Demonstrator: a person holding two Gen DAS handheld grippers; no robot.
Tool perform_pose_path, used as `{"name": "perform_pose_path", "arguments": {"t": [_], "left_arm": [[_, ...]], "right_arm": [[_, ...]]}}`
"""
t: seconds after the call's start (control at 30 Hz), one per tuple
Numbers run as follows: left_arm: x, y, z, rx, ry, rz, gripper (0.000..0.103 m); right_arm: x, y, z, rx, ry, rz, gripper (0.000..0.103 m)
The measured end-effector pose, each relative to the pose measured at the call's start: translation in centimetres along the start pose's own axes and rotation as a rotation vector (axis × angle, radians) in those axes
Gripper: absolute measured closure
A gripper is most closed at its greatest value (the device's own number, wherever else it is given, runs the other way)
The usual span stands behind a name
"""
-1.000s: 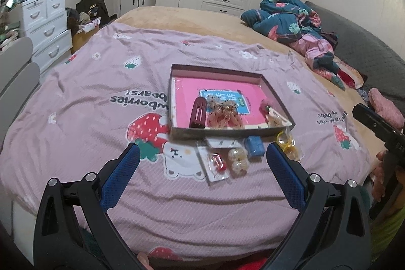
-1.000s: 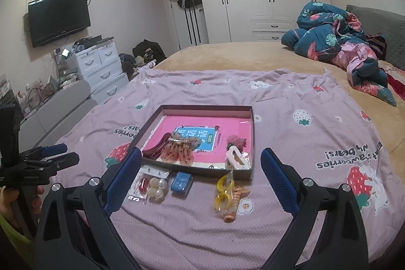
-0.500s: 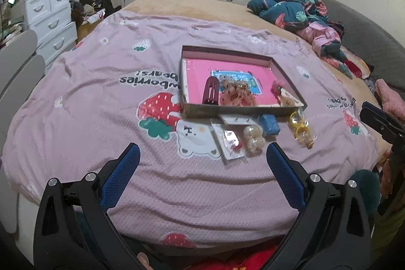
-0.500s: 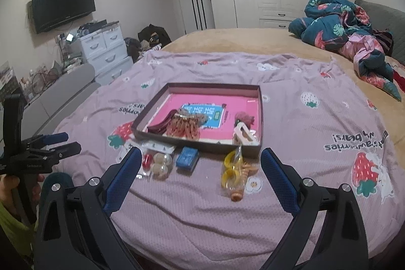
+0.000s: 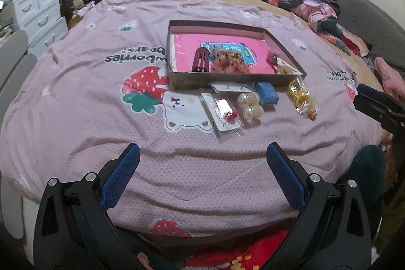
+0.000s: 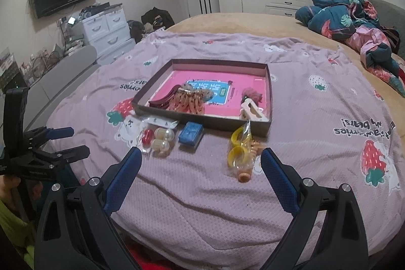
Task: Organize jewelry
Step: 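Grasp the red cherry earring card with the left tool while the right tool grasps the blue plastic case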
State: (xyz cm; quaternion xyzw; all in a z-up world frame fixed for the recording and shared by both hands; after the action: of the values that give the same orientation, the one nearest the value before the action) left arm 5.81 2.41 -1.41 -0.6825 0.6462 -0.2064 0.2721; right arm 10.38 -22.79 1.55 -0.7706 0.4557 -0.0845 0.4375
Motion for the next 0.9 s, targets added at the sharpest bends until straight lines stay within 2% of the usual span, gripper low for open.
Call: {"name": "perform_pose_path", "arguments": {"t": [0.4, 0.67, 0.73, 0.9], "left_arm": [[2.3, -0.6, 3.6, -0.035, 0.016, 0.038, 0.010], [2.9, -1.5, 7.4, -0.079, 0.021, 0.019, 0.010], [3.0, -1.8, 7.9, -0.070, 0.013, 0.015, 0.010], [3.7, -2.3, 8.9, -0.077, 0.017, 0.020, 0.020]], "right_arm": [[1.8, -0.5, 2.3, -0.027, -0.022, 0.047, 0.009], [2.8, -1.6, 4.3, -0.055, -0.037, 0.070, 0.009], [3.0, -1.8, 4.9, -0.063, -0.044, 0.075, 0.010], [3.5, -2.2, 7.0, -0.105, -0.062, 0.089, 0.019]]}}
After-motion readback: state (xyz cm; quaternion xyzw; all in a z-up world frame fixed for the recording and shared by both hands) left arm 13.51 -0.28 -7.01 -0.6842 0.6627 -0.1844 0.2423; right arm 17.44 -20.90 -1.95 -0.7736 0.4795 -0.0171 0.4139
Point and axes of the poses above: each gripper's, at about its wrist camera, not at the fingertips, and z roughly the way its jaws point, x to its right, y to its underside, the point moved 1 cm from there along z, roughly the way its jaws point, and after that the axes turned 12 degrees about -y, right-handed, at the moved point
